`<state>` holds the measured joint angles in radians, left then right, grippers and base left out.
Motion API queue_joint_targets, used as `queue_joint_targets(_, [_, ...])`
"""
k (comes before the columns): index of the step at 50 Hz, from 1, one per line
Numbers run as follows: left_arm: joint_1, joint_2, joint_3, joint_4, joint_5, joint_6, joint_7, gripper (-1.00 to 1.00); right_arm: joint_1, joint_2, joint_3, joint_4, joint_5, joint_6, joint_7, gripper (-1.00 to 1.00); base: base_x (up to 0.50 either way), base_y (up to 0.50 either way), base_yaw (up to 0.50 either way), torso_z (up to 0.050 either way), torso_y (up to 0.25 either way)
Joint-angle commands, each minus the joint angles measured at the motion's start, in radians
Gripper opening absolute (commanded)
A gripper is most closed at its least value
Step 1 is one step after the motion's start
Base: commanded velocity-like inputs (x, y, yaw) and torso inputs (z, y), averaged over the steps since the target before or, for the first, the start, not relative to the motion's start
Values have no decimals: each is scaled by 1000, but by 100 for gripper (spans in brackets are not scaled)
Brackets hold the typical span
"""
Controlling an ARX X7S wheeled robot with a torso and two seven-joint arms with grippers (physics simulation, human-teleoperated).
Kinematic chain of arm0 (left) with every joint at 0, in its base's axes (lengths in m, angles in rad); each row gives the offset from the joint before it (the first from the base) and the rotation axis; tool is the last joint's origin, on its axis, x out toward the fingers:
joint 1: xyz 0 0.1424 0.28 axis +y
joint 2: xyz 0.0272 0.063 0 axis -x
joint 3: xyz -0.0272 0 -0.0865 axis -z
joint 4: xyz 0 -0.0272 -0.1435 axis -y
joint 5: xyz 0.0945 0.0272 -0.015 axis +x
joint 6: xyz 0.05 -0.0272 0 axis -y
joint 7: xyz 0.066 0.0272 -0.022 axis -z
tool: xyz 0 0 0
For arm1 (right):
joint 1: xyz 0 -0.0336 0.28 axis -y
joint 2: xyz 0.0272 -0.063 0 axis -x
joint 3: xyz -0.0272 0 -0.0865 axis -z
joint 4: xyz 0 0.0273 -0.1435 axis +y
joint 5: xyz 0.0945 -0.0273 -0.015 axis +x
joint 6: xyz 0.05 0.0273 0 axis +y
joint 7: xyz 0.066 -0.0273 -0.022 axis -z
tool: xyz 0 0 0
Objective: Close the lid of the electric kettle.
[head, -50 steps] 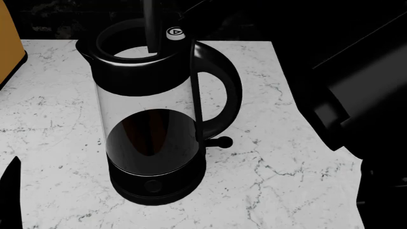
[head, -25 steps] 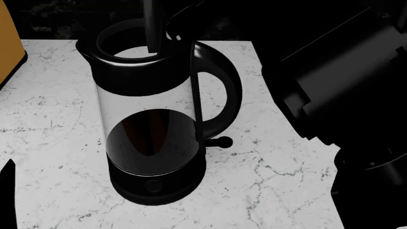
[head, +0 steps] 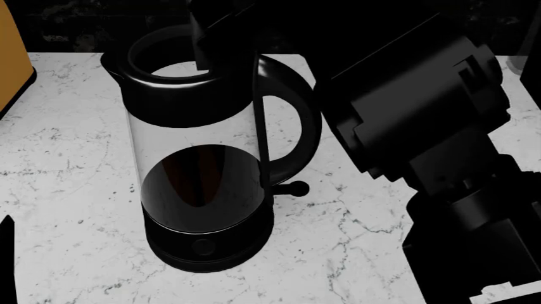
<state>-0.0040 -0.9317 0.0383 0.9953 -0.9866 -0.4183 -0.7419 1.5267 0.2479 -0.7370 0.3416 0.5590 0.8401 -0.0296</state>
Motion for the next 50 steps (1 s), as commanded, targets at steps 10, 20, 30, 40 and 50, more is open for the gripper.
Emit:
queue_joint_targets(10, [70, -4, -18, -6, 30, 51, 16, 100, -18, -74, -45, 90, -16, -56, -35, 100, 1, 1, 1, 0, 0])
queue_joint_targets(20, [118, -40, -83, 14, 11, 87, -3, 100, -63, -106, -57, 122, -12, -88, -39, 100, 4, 4, 6, 0, 0])
queue_joint_targets(30, [164, -46, -111, 8, 21, 119, 4, 100, -102, -143, -70, 170, -10, -136, -50, 100, 10, 7, 12, 0, 0])
queue_joint_targets(40, [185, -57, -124, 9, 20, 129, -5, 100, -153, -183, -84, 252, -15, -213, -71, 100, 3, 5, 9, 0, 0])
queue_joint_targets(50, [251, -68, -169, 14, 31, 161, -2, 100, -196, -207, -92, 325, -9, -279, -83, 100, 4, 4, 6, 0, 0])
